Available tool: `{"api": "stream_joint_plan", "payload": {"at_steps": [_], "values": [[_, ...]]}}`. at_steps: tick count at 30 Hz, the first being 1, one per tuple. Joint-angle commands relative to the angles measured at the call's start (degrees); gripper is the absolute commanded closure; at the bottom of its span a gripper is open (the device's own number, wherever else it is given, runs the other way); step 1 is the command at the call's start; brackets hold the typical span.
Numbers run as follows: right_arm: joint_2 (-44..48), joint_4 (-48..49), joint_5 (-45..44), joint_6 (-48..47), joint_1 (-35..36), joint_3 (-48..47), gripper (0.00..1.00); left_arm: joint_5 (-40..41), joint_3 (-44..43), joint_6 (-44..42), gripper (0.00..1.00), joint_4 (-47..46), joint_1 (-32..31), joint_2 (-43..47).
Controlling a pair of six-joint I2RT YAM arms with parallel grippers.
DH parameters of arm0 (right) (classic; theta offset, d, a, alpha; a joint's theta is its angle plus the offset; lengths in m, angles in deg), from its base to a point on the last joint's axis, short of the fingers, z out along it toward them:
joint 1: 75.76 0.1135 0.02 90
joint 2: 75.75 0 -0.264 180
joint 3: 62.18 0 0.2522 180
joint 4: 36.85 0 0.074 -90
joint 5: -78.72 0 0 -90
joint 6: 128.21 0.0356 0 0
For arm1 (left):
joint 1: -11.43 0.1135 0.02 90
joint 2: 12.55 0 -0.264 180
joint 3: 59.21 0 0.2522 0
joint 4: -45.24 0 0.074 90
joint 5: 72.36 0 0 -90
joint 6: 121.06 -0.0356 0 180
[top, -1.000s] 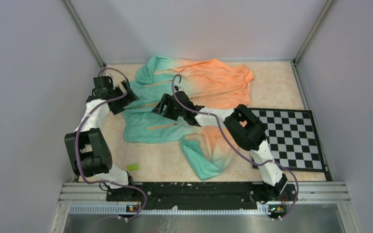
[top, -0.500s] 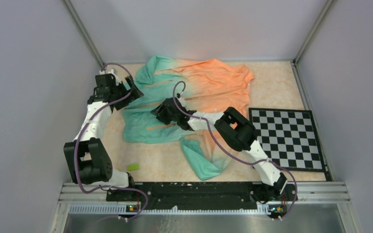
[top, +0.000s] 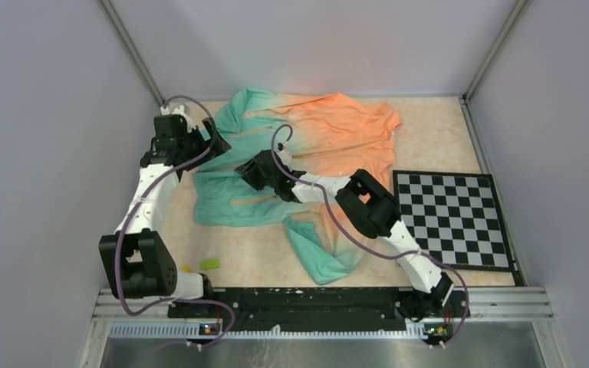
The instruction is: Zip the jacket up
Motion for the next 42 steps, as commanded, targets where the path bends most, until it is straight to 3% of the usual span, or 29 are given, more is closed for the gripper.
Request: {"api": "stream_joint_plan", "payload": {"at_steps": [1,6,10,12,16,22,29,32,39,42], "values": [[-3.67,-2.68,-0.87,3.08,0.31,-5.40,0.58,2.25,-0.35,-1.66,0.01,-1.58,-1.43,2.68],[-4.64,-3.00,-1.26,2.42,0.31,-7.05,0.62,4.19,-0.19,-2.20,0.01,-1.68,-2.13,3.94],[-2.76,0.87,-1.21,-1.05,0.12,-4.54,0.90,4.30,0.29,-2.30,0.01,-2.22,-2.21,4.38],[-1.14,5.78,-0.15,-3.23,0.09,-1.46,0.98,4.02,0.79,-2.36,0.01,-2.97,-2.41,4.35],[1.91,20.43,3.29,-11.07,-0.13,5.79,0.99,4.66,2.09,-0.32,0.01,-0.96,-2.10,5.38],[4.43,30.41,8.55,-19.40,-0.60,13.27,0.99,8.61,8.61,0.49,0.01,-0.48,-0.01,11.22],[6.77,42.31,18.92,-25.40,-1.92,17.41,0.99,4.41,15.94,3.92,0.02,-2.01,1.77,13.09],[9.17,40.53,19.66,-28.26,-2.08,18.62,0.99,3.13,18.05,5.49,0.04,-2.53,2.63,12.26],[12.74,36.39,19.01,-31.66,-2.12,24.14,1.00,-6.27,23.79,14.07,0.30,-6.38,11.85,9.86],[12.51,36.47,20.47,-31.35,-2.12,25.68,1.00,-10.41,25.30,16.83,0.33,-9.48,13.53,8.09]]}}
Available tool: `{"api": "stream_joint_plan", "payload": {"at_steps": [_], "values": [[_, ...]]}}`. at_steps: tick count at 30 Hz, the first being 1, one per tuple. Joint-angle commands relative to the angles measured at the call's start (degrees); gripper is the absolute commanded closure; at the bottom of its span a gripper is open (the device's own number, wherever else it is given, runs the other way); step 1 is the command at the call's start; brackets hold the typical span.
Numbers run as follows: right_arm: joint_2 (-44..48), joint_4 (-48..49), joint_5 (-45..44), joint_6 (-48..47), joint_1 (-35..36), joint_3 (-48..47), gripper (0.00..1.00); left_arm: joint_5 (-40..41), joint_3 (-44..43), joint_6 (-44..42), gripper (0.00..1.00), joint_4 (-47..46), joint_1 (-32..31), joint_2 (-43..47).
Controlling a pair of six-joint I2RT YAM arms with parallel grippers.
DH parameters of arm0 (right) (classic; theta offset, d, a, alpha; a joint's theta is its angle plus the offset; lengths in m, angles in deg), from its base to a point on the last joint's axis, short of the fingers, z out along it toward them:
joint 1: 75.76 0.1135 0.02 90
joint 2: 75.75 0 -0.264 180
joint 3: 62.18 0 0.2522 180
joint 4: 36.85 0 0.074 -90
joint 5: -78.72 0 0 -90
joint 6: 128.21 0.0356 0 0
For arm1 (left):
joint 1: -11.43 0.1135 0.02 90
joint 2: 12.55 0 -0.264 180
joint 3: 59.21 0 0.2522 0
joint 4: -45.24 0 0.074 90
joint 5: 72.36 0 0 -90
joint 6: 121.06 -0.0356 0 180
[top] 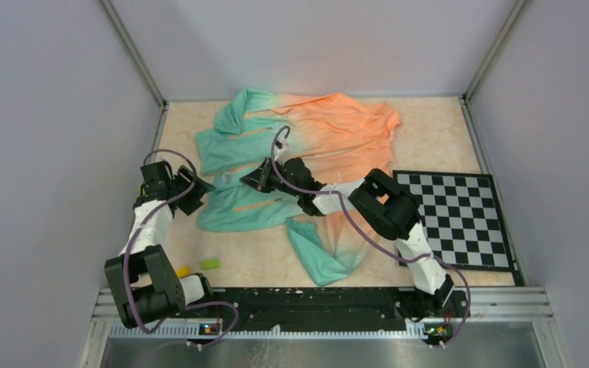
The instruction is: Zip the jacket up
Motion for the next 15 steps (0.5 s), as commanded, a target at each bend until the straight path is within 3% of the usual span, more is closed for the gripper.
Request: {"api": "stream_joint_plan", "payload": {"at_steps": [1,7,15], "values": [[2.40,1.28,2.49,-1.94,-0.28,3.06,1.00,-8.04,1.74,5.87,0.33,-6.49,2.31,-2.76],[4.00,-2.02,2.21,-2.45,-0.20,6.24,0.99,-13.09,-0.71,5.46,0.35,-7.72,3.03,-11.12],[3.80,-4.93,2.50,-4.22,0.39,7.53,0.99,-9.33,-0.63,2.52,0.39,-11.43,3.30,-13.61]]}}
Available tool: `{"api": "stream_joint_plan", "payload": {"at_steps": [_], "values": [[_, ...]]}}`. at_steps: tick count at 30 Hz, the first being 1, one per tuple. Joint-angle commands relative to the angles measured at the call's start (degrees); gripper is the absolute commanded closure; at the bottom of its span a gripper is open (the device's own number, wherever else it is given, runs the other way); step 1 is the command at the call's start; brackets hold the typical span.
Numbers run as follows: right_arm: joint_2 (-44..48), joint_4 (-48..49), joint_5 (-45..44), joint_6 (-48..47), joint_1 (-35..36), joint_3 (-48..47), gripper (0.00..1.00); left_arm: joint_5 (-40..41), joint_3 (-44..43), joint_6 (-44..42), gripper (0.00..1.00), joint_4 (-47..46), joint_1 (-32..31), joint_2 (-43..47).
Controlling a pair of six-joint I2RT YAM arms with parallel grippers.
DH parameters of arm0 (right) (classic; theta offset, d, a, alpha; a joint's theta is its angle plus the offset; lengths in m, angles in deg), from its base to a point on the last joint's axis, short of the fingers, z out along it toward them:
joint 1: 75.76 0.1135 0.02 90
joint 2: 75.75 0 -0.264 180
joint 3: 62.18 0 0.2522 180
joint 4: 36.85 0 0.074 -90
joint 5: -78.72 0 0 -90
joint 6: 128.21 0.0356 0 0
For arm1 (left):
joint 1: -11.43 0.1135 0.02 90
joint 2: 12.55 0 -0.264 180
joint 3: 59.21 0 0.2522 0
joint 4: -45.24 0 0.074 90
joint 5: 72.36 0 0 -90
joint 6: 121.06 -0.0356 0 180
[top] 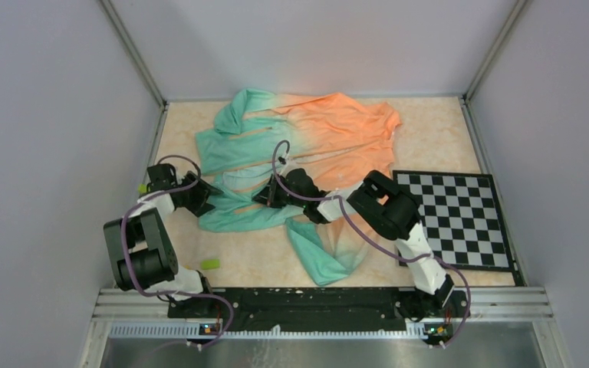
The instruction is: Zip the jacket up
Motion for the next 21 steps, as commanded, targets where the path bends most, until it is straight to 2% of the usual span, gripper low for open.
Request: {"api": "stream_joint_plan", "payload": {"at_steps": [1,6,9,12,15,21], "values": [[3.38,0.67,0.80,-1.97,0.38,0.24,0.99,0.61,-1.38,-0.85,0.39,-5.76,0.54,1.33],[3.14,0.74,0.89,-2.46,0.48,-0.05,0.99,-0.80,-1.49,2.11,0.41,-8.00,0.32,1.17],[3.26,0.09,0.59,-3.18,0.68,-0.27,0.99,1.90,-2.56,4.19,0.41,-6.93,-0.31,0.31],[3.40,-0.21,0.53,-3.55,0.73,-0.42,0.99,6.28,-4.47,6.67,0.49,-4.24,-1.42,-0.68],[3.59,-0.39,0.44,-3.80,0.78,-0.42,0.99,12.09,-8.21,9.06,0.46,1.61,-3.69,-2.73],[4.01,-1.05,0.05,-4.61,1.01,-0.62,0.99,15.34,-11.76,11.71,0.39,5.13,-7.69,-6.76]]}}
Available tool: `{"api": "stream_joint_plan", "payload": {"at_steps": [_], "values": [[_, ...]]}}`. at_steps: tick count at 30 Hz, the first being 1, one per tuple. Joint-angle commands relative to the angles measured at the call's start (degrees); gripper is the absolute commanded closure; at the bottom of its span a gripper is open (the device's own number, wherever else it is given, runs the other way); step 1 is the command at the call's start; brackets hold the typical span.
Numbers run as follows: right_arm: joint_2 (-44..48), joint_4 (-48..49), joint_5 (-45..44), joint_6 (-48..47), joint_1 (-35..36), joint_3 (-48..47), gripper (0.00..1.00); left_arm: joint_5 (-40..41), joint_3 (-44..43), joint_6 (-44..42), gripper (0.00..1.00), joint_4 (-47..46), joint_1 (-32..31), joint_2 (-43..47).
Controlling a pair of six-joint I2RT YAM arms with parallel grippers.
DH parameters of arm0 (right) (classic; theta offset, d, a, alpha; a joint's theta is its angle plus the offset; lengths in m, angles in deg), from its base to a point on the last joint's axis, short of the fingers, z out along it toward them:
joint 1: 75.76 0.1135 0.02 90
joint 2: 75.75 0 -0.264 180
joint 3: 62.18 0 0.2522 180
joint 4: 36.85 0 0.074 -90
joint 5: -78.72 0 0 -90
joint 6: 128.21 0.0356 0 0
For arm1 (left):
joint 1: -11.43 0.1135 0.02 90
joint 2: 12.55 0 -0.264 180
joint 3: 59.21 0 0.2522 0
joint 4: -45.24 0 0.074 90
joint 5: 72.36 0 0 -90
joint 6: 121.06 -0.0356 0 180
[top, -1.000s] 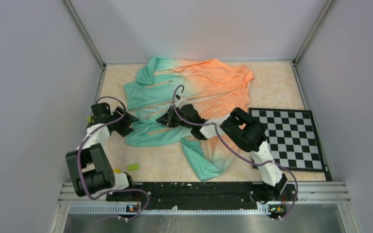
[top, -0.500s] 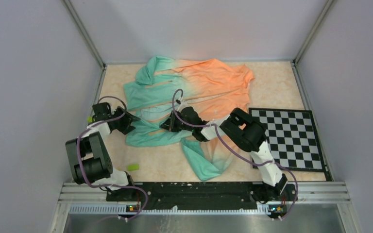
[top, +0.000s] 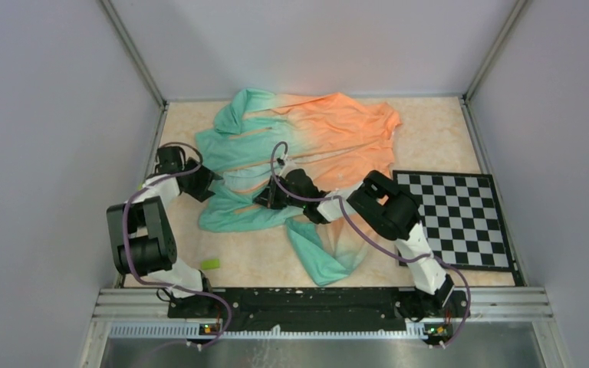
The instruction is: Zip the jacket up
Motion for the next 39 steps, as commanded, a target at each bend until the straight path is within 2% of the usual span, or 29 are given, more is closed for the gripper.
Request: {"api": "stream_joint_plan", "payload": {"at_steps": [1,3,5,6,9,10,13,15,18,20,25,29,31,35,39], "values": [[4.07,0.27,-0.41,-1.83,0.72,-0.69,0.99,5.86,-3.13,3.68,0.39,5.21,-2.53,-2.37],[4.35,0.17,-0.58,-2.18,0.74,-0.54,0.99,7.98,-3.75,4.61,0.42,6.74,-3.12,-3.12],[4.54,-0.18,-0.72,-2.47,0.87,-0.46,0.99,9.05,-4.42,4.95,0.49,7.34,-3.50,-3.52],[4.63,-0.38,-0.78,-2.77,0.93,-0.43,0.99,9.13,-4.82,4.74,0.55,7.48,-3.52,-3.68],[5.09,-1.36,-0.81,-3.89,1.20,-0.13,0.99,8.51,-6.10,2.32,0.84,7.84,-3.48,-3.12],[5.40,-1.91,-0.74,-4.52,1.21,0.08,0.99,7.64,-6.15,0.88,0.89,7.31,-3.44,-2.55],[7.21,-6.11,0.56,-7.84,1.26,-0.06,0.94,2.79,-4.89,-6.57,0.96,3.69,-3.34,0.49],[8.33,-13.02,3.02,-11.80,1.12,-2.03,0.88,1.14,-2.78,-9.99,1.00,2.21,-3.28,3.41],[10.80,-21.70,9.61,-19.02,0.51,-4.70,0.79,-1.93,1.70,-14.61,1.00,-1.84,-3.01,8.52],[13.56,-28.23,12.93,-24.64,0.39,-5.48,0.69,-3.86,4.76,-16.60,1.00,-4.11,-2.85,11.35],[21.79,-36.98,15.36,-34.43,0.34,-5.55,0.58,-13.28,10.68,-17.96,1.00,-10.23,-2.65,16.35],[26.18,-30.45,16.44,-35.92,-0.07,-2.56,0.43,-17.23,16.09,-16.84,1.00,-17.03,-2.69,20.06],[25.20,-26.31,16.84,-33.98,-1.00,-2.85,0.37,-17.01,17.82,-16.39,1.00,-18.79,-2.68,21.33],[18.07,-21.06,22.34,-25.30,-3.55,-8.28,0.37,-19.39,19.33,-16.35,1.00,-21.27,-2.66,23.01],[11.72,-8.77,26.59,-18.15,-4.65,-9.33,0.38,-20.26,20.61,-16.04,1.00,-22.95,-2.57,25.44]]}}
